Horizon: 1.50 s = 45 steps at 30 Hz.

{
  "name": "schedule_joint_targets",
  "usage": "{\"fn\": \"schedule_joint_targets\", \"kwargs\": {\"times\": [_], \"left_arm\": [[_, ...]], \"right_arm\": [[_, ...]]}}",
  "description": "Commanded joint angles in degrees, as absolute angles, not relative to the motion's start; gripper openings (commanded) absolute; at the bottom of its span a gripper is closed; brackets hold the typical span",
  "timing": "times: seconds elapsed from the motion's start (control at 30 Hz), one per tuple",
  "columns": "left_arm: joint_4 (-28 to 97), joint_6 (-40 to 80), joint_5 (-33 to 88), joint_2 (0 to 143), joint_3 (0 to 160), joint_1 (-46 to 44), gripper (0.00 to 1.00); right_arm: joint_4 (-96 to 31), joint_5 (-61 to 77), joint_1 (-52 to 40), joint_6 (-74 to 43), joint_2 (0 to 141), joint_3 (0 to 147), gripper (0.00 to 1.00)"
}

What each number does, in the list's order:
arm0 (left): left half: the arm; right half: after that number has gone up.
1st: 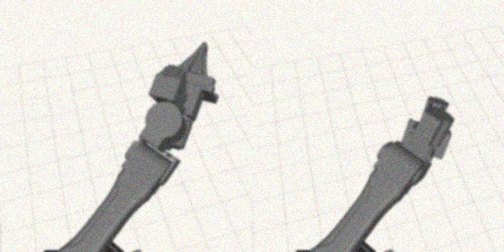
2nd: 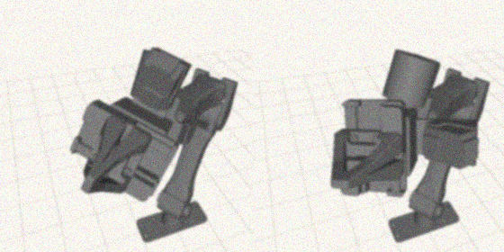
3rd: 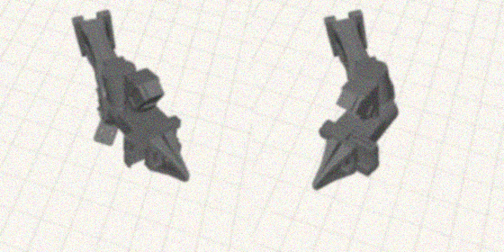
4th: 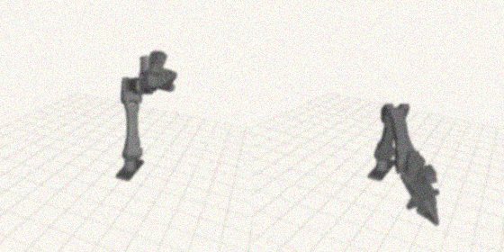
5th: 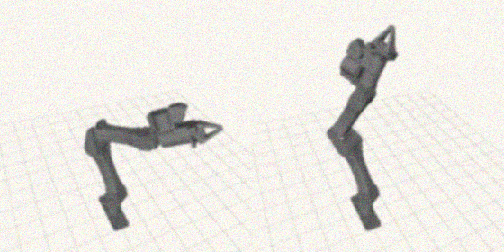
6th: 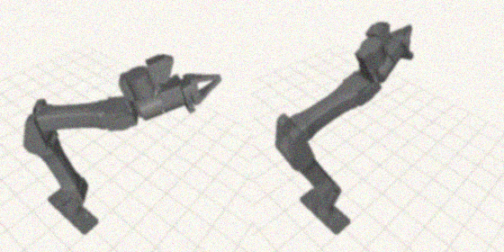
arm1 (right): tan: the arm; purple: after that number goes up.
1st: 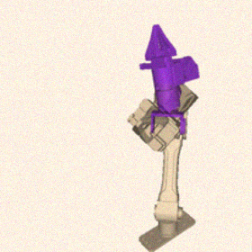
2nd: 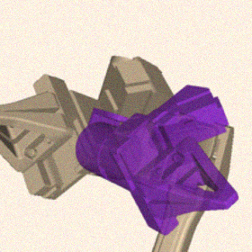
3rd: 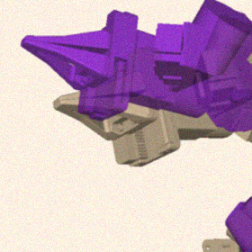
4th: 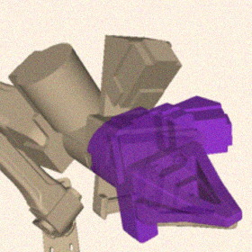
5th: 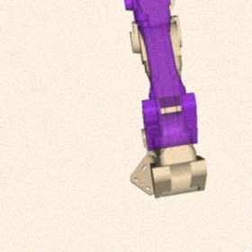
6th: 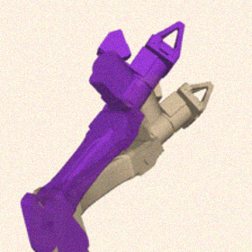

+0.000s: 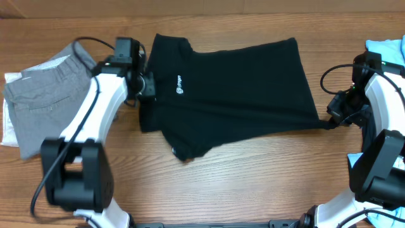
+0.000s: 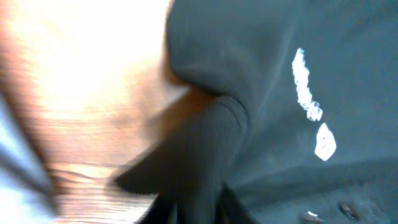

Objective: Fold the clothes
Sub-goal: 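Fold the shirt's left side rightward with the left gripper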

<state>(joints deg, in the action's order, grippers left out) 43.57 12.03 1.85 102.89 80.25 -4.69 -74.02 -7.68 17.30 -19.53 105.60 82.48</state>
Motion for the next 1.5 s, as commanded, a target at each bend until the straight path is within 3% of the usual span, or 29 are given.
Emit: {"fn": "schedule_joint_targets", "kwargs": {"times": [0.0,0.2,0.3,0.4,0.5,0.63,0.9,1.07,1.47], "left_arm": [[42.8,12.6,-3.2,96.4,80.9,-4.2,0.24],[45.6,13.3,-1.5,99.6,80.7,-4.2,0.26],[45.2,13.3,-1.2,103.2,80.7,-4.2,0.38],[48.5,13.3,2.4,104.9,80.7,-4.2,0.32],[57.9,13.1,14.1,103.7,80.8,-4.4,0.31],[67.4,11.5,16.1,103.4,80.2,-8.1,0.31],[61.5,10.7,3.6,103.4,71.7,-25.0,0.36],[59.7,17.6,-12.3,103.4,69.2,-35.5,0.39],[58.8,24.9,-22.7,103.4,66.6,-43.1,0.39]], "right_arm": [[-73.8,-8.3,17.2,-20.2,104.8,82.4,0.04],[-73.7,-7.6,17.2,-20.2,104.8,82.4,0.04],[-73.8,-7.6,17.2,-20.2,104.8,82.4,0.04],[-73.9,-7.6,17.2,-20.2,104.8,82.4,0.04],[-73.8,-7.6,17.2,-20.2,104.8,82.4,0.04],[-73.8,-7.4,17.2,-20.2,104.8,82.4,0.04],[-73.8,-7.4,17.2,-20.2,104.8,82.4,0.04],[-73.8,-7.4,17.2,-20.2,104.8,82.4,0.04],[-73.6,-7.4,17.2,-20.2,104.8,82.4,0.04]]}}
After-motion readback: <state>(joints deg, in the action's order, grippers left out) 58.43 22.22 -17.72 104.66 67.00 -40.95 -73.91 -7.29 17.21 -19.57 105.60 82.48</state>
